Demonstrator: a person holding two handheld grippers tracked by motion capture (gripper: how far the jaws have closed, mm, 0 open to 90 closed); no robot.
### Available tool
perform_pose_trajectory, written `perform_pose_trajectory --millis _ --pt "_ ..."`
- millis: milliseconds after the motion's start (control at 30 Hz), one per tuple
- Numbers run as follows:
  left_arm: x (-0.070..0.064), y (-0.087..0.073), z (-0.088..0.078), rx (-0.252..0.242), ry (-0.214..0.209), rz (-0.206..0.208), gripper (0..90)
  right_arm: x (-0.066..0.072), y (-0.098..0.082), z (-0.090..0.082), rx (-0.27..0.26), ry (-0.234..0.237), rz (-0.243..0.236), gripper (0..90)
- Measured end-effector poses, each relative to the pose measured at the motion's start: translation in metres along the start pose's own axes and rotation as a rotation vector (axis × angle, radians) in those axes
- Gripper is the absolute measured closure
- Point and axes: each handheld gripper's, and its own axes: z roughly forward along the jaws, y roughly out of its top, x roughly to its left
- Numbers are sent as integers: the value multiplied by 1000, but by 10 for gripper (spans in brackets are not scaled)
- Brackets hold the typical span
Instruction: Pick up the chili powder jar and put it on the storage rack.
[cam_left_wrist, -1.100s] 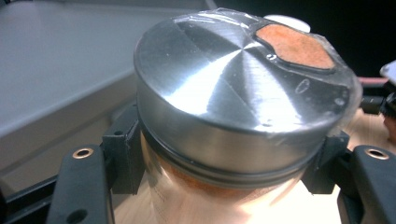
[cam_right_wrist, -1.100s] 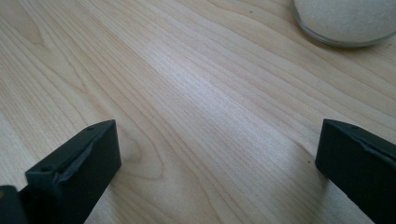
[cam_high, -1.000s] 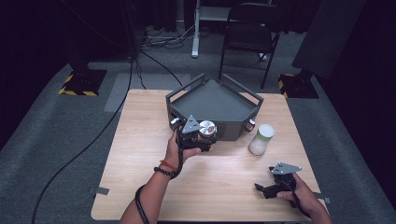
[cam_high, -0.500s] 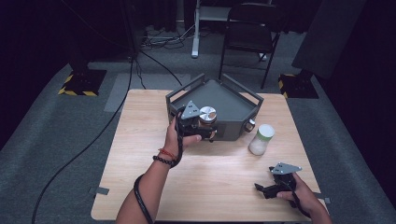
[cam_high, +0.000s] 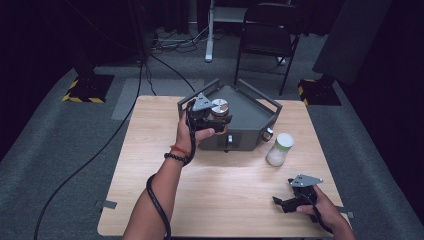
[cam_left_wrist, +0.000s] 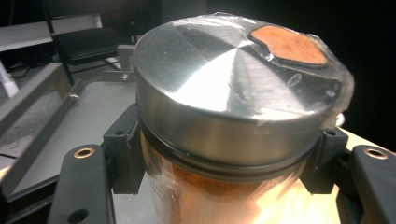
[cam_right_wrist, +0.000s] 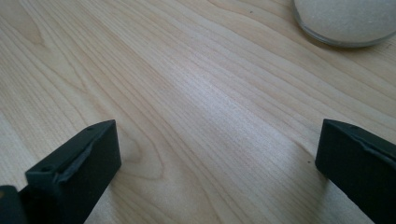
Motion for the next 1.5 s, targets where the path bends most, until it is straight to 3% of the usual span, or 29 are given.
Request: perform_pose_trajectory --millis 233,500,700,1000,1500 --pt "8 6 8 7 45 2 310 0 0 0 0 0 -1 0" --pt "13 9 18 10 56 13 310 0 0 0 0 0 -1 0" --pt "20 8 28 10 71 -8 311 0 0 0 0 0 -1 0" --pt "17 13 44 49 118 6 311 0 0 0 -1 3 -3 0" --pt "22 4 54 77 131 -3 312 0 0 0 0 3 -3 0"
